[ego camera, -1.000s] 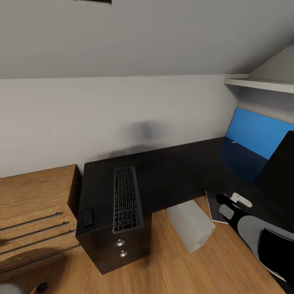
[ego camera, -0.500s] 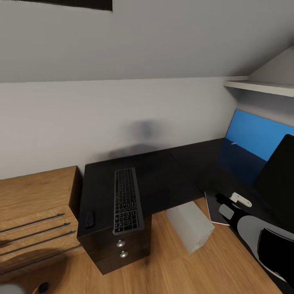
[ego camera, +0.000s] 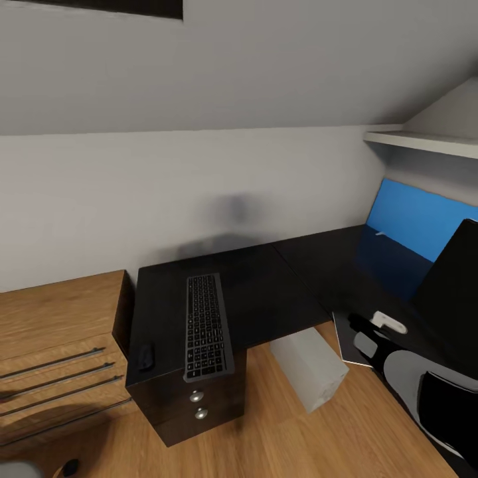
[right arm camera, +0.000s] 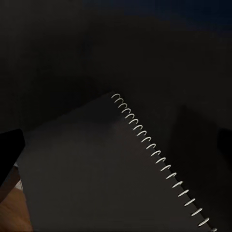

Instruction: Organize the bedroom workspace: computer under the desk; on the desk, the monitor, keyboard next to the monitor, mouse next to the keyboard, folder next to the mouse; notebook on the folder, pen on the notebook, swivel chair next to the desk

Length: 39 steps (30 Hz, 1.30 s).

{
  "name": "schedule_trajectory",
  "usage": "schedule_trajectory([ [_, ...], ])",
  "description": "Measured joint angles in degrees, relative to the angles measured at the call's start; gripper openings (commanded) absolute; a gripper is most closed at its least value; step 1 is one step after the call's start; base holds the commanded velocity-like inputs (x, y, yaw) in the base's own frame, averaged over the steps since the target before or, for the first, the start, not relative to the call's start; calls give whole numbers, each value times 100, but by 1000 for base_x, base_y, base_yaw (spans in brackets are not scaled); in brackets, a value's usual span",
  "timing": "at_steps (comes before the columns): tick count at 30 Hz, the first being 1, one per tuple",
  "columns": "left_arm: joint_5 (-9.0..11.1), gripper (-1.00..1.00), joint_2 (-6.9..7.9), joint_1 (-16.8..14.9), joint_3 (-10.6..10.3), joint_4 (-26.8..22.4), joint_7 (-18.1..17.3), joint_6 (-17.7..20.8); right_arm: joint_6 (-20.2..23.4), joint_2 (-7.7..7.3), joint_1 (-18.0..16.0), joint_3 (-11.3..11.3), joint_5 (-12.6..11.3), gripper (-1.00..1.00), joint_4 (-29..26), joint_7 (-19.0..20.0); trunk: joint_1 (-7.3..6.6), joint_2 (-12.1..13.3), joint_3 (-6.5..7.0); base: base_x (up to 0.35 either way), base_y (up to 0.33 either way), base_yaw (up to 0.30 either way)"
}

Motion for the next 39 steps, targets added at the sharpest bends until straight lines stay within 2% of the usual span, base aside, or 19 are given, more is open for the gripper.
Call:
schedule_trajectory([
  [3, 0, 100, 2, 0, 2, 2, 0, 0, 0, 69, -4, 50, 19, 100, -3, -14, 0, 0, 0, 0, 0, 0],
  [4, 0, 100, 3, 0, 4, 4, 1, 0, 1, 172, -10, 89, 53, 100, -5, -144, 0, 0, 0, 0, 0, 0],
  [11, 0, 100, 4, 0, 2, 4, 2, 0, 13, 309, -23, 105, 278, 100, -16, -561, 0, 0, 0, 0, 0, 0],
  [17, 0, 100, 4, 0, 6, 4, 7, 0, 45, 334, -34, 107, 420, 100, -46, -657, 0, 0, 0, 0, 0, 0],
  [39, 5, 100, 4, 0, 7, 55, 4, 0, 513, 340, -151, 108, 462, 100, -163, -670, 0, 0, 0, 0, 0, 0],
])
